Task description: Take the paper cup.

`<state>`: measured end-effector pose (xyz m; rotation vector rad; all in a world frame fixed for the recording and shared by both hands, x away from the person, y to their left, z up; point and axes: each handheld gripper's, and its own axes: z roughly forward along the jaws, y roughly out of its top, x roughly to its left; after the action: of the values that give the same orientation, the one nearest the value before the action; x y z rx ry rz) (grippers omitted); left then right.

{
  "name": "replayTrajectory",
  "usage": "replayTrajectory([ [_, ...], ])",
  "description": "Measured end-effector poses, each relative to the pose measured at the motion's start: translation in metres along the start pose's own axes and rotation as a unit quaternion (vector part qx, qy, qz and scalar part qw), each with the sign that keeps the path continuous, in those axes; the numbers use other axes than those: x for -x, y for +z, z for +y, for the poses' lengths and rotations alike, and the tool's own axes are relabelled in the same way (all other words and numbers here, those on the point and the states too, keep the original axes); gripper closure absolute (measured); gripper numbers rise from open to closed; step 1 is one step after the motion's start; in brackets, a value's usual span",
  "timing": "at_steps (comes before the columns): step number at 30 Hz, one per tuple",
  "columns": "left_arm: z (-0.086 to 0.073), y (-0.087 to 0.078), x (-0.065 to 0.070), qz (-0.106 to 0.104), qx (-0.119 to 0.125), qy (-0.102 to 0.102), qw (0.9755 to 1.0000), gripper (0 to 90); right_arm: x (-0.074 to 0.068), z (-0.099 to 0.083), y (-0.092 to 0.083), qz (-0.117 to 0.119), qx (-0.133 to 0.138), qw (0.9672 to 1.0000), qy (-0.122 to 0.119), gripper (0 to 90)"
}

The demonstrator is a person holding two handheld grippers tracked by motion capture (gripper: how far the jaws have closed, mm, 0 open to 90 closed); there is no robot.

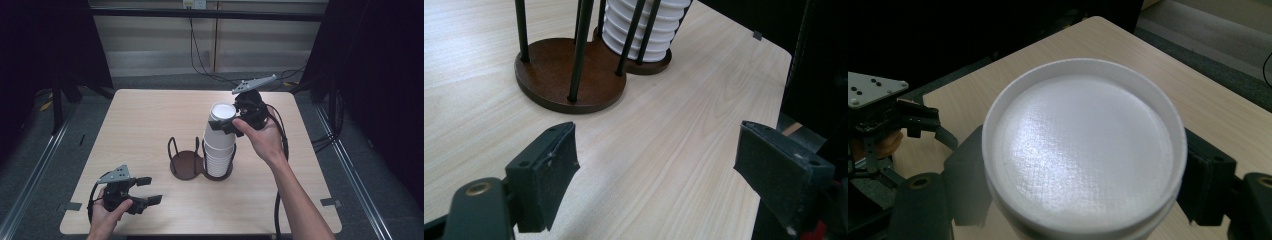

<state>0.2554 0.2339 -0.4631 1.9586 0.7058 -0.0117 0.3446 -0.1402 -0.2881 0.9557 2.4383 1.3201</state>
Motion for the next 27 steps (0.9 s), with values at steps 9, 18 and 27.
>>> replayTrajectory([
  [9, 0.000, 0.000, 0.000, 0.001, -0.001, 0.001, 1.0000, 17.0, 0.002, 0.004, -0.011, 0.010, 0.024, 0.9996, 0.010, 23.4],
  [18, 0.000, 0.001, 0.000, -0.003, -0.002, 0.000, 1.0000, 17.0, 0.005, 0.006, -0.018, 0.019, 0.038, 0.9988, 0.026, 23.5],
  [27, 0.000, 0.002, 0.000, -0.004, -0.003, -0.004, 1.0000, 17.0, 0.007, 0.006, -0.026, 0.021, 0.056, 0.9978, 0.027, 23.6],
])
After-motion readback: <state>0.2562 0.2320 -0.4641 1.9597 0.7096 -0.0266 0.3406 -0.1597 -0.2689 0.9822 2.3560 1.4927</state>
